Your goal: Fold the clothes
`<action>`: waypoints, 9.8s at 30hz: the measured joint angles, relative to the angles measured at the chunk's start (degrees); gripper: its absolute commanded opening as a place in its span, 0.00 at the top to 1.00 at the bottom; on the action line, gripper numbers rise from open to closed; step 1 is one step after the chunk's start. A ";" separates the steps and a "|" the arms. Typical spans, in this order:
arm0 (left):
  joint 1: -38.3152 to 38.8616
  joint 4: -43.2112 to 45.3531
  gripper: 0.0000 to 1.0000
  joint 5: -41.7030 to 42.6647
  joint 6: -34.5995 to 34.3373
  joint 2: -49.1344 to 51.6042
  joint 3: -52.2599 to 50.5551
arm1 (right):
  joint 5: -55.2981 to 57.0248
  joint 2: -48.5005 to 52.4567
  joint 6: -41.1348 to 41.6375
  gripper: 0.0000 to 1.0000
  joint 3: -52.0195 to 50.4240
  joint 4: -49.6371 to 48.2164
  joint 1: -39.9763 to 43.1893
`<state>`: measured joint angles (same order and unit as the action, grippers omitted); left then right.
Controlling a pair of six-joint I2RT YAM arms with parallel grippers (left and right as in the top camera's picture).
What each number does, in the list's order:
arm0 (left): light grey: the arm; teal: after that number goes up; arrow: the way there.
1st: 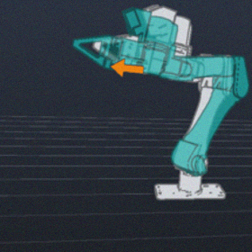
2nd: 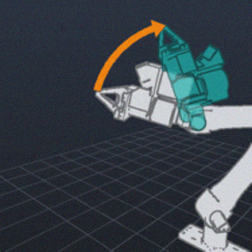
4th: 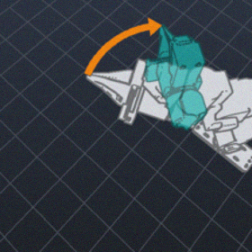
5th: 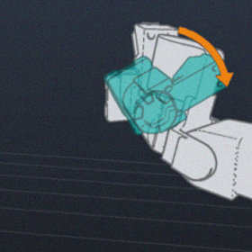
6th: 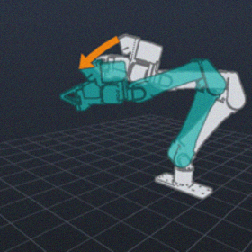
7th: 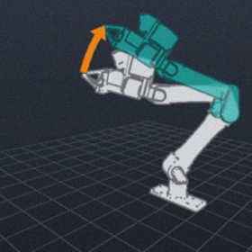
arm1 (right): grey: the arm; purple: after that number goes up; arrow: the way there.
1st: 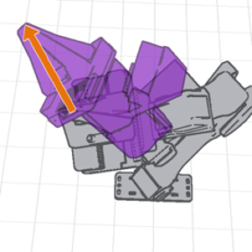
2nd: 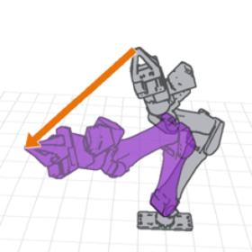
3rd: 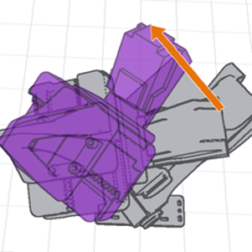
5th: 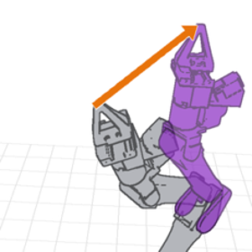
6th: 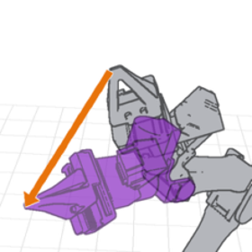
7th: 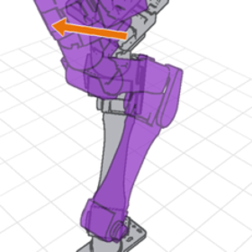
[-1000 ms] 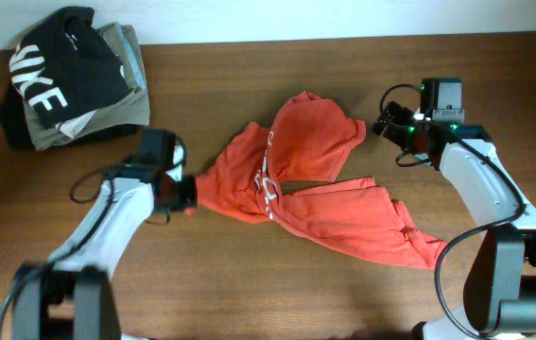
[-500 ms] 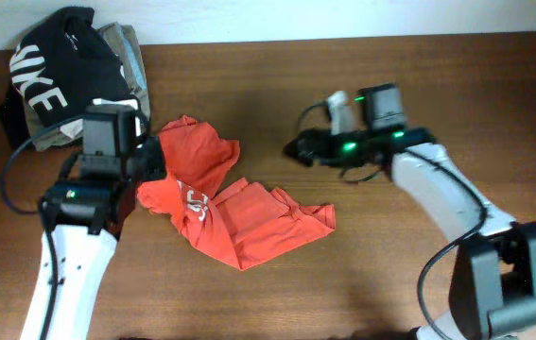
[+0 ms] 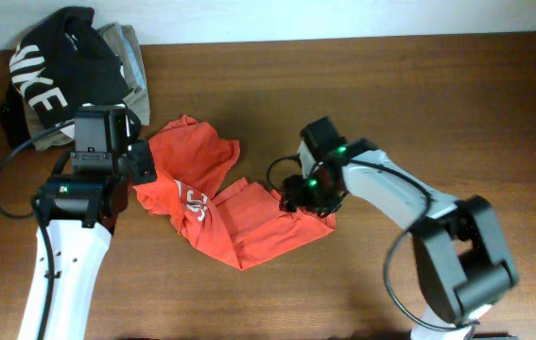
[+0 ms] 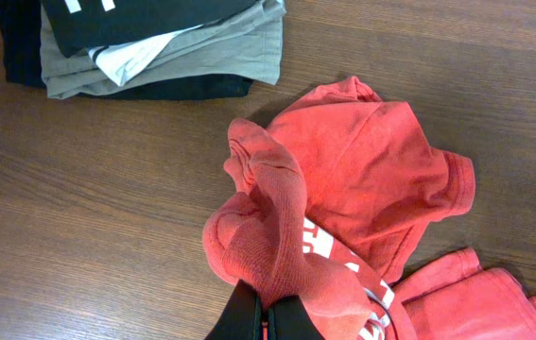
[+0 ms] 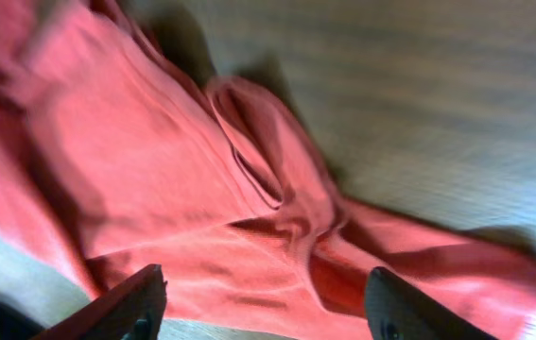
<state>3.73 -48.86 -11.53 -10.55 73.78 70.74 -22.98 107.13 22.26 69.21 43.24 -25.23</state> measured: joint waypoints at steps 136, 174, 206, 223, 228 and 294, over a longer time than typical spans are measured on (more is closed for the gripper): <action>0.00 10.43 0.01 13.09 -4.07 23.80 18.93 | 21.00 1.55 2.67 0.01 34.12 26.69 37.81; 5.79 3.69 0.85 24.20 -15.02 18.53 -25.27 | 24.28 14.12 0.22 0.07 34.16 29.64 39.41; 0.04 -1.51 0.99 21.53 -13.92 20.35 -22.29 | 21.42 13.77 1.64 0.96 15.65 11.26 47.98; 0.04 -12.41 1.00 16.39 -11.76 -27.45 24.76 | 18.75 -39.71 2.58 0.96 38.95 35.87 48.02; 0.04 -11.06 1.00 10.43 -11.78 -24.44 25.22 | 18.51 -43.39 4.35 0.96 41.90 29.97 48.02; 0.87 -24.02 0.99 14.03 -14.38 -5.86 -8.83 | 16.92 -21.49 1.57 0.96 0.87 24.98 54.71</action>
<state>4.60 -72.88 2.50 -24.93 67.92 61.91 -6.07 85.65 23.83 70.08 68.23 29.47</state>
